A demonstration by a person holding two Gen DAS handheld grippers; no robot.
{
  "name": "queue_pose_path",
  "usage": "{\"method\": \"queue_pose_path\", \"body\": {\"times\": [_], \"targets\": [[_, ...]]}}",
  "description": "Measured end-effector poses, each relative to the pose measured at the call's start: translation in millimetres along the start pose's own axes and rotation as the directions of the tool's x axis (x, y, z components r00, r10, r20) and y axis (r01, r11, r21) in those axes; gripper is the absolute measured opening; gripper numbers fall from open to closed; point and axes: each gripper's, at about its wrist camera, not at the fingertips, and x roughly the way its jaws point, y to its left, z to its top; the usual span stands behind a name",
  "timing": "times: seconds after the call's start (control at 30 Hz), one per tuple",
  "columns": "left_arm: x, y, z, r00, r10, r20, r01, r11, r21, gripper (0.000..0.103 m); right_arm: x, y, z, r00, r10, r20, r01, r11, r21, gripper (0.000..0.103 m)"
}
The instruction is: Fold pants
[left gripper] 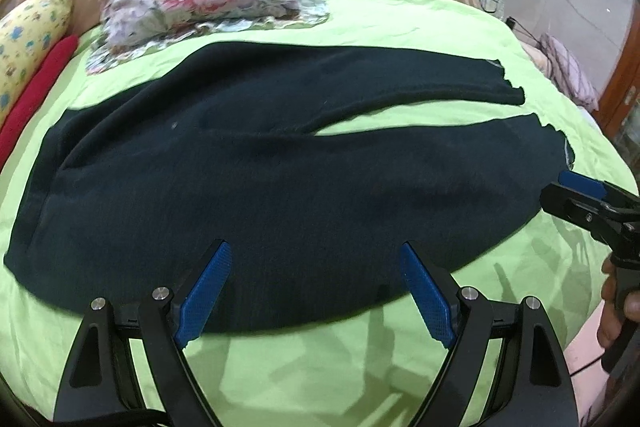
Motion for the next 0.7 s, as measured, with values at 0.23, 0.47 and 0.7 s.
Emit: {"method": "queue_pose_path", "body": {"times": [0.23,0.47,0.7], "targets": [[14.9,-4.3,39.0,1.0,-0.017,-0.002,0.017,0.998,0.067,0.086,4.3,-35.1,35.3,1.0,-0.024,0.014,0.023,0.999,0.034,0.102],[43.9,-9.3,91.2,0.998,-0.061,-0.027,0.064,0.991,0.119,0.086,16.4,-76.0,79.5,1.0,-0.023,0.014,0.022,0.997,0.078,0.102],[75.9,-17.9,150.6,0.989,-0.139,-0.059,0.148,0.971,0.186,0.086,36.5,-118.5,119.2,0.999,-0.037,-0.014,0.038,0.996,0.079,0.102]]}}
